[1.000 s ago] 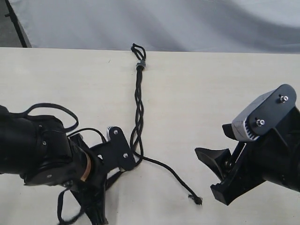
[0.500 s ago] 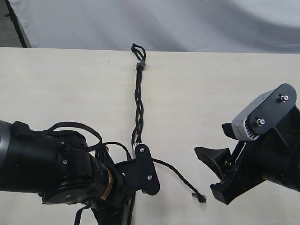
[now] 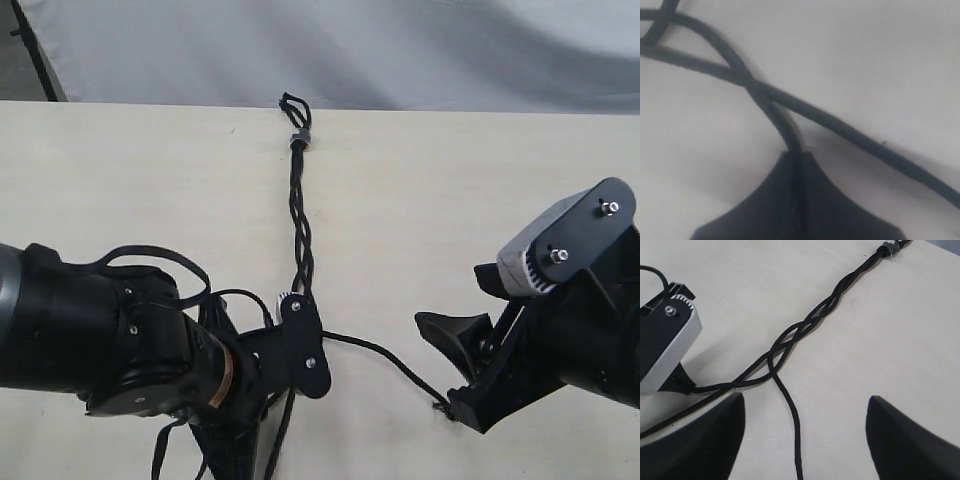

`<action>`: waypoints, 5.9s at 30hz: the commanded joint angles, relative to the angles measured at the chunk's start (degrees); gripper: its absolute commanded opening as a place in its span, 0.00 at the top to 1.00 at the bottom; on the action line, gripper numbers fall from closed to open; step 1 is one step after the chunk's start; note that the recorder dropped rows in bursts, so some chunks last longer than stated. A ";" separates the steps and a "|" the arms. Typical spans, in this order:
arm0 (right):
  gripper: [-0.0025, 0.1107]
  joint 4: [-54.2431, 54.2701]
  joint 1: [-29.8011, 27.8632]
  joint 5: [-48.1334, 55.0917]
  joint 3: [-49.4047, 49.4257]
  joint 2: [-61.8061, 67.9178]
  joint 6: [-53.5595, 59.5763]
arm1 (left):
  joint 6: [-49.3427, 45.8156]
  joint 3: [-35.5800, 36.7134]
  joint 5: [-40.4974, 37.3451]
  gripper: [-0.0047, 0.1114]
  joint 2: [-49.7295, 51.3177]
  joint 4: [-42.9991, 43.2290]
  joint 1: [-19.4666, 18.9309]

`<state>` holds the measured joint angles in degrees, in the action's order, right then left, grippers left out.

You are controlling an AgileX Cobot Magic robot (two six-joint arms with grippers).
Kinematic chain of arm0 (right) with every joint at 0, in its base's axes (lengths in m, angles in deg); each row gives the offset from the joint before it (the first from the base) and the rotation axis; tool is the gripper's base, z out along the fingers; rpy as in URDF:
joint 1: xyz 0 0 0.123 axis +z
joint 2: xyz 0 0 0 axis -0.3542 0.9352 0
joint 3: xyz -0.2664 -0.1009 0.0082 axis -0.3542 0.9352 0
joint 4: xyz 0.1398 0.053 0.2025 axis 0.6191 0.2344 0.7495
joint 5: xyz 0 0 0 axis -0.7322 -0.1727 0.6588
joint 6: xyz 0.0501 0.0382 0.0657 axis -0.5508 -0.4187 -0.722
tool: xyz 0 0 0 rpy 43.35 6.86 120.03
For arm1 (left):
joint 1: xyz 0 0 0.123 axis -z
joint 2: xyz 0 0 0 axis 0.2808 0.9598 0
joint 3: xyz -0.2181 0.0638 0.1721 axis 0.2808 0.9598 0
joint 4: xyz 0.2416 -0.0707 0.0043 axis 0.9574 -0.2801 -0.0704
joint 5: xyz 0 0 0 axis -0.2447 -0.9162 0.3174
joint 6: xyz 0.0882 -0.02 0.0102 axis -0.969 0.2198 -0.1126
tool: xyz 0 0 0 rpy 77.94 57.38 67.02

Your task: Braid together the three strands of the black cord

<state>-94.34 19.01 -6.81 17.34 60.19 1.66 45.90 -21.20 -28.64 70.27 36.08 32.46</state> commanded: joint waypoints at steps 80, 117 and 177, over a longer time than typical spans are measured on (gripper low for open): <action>0.97 -2.66 18.98 16.76 -24.07 12.96 -1.08 | 18.96 17.00 11.28 0.96 -40.99 -1.37 -23.55; 0.97 -2.02 19.08 16.55 -24.07 12.90 -1.50 | 29.17 38.61 17.57 0.96 -99.62 5.84 -50.05; 0.97 -2.02 19.08 16.55 -24.07 12.90 -1.97 | -0.93 41.51 17.22 0.96 -99.62 -23.54 -50.21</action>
<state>-96.09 38.20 10.12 -6.79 73.50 -0.01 45.10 20.08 -11.08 -29.19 13.05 -17.64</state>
